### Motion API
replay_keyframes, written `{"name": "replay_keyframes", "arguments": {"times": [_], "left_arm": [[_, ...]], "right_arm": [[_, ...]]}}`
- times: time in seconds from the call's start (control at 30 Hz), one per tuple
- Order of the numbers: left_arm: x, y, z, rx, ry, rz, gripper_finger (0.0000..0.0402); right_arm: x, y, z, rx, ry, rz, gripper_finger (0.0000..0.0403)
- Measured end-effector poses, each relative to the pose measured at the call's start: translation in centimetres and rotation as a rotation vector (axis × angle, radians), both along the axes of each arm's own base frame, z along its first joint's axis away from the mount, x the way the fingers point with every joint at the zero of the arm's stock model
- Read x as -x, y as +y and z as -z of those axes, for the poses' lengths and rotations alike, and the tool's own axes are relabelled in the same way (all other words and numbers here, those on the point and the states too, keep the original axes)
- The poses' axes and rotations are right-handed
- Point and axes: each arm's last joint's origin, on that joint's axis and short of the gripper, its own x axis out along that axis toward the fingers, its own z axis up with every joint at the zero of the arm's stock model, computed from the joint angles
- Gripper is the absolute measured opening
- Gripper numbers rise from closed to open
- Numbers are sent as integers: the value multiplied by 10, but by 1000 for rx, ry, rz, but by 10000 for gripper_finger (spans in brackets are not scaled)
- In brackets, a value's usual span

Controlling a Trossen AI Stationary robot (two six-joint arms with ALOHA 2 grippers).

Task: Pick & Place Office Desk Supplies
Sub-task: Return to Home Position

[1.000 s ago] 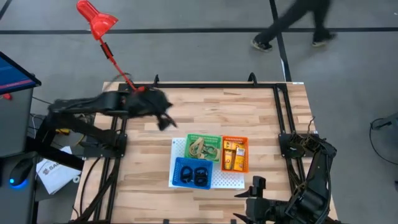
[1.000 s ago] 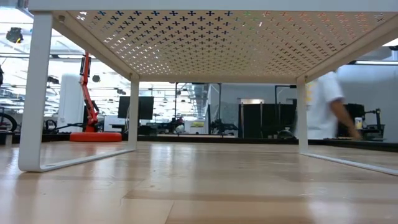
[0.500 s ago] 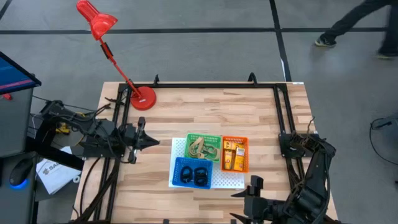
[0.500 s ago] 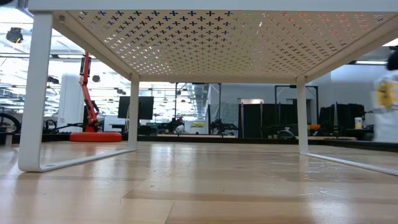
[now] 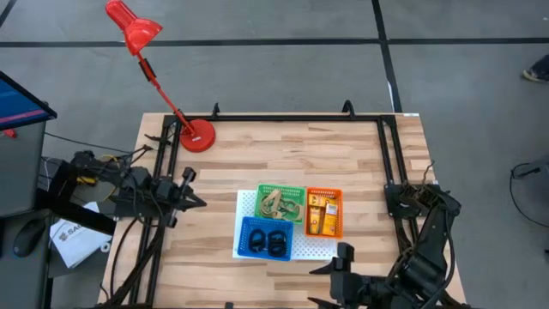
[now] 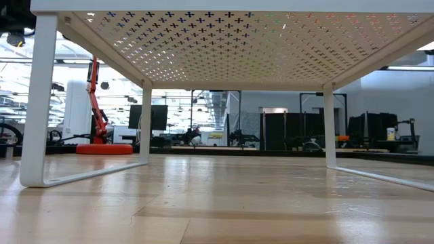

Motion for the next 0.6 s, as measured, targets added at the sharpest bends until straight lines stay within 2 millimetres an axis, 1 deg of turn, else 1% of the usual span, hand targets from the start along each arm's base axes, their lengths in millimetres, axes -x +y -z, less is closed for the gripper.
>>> {"name": "replay_keyframes", "arguments": {"times": [0.13,0.23,0.37,0.5,0.6], "left_arm": [[8,5,15,6,-24,-14,0],[7,6,21,-1,-14,-34,0],[5,9,24,-21,26,-79,0],[5,12,25,-23,26,-112,0],[4,15,25,-3,38,-189,1]], "right_arm": [[0,-1,0,37,-16,7,245],[1,-3,0,87,-27,33,245],[6,-11,5,187,3,85,245],[13,-23,13,279,34,184,245],[9,-30,25,352,28,261,245]]}}
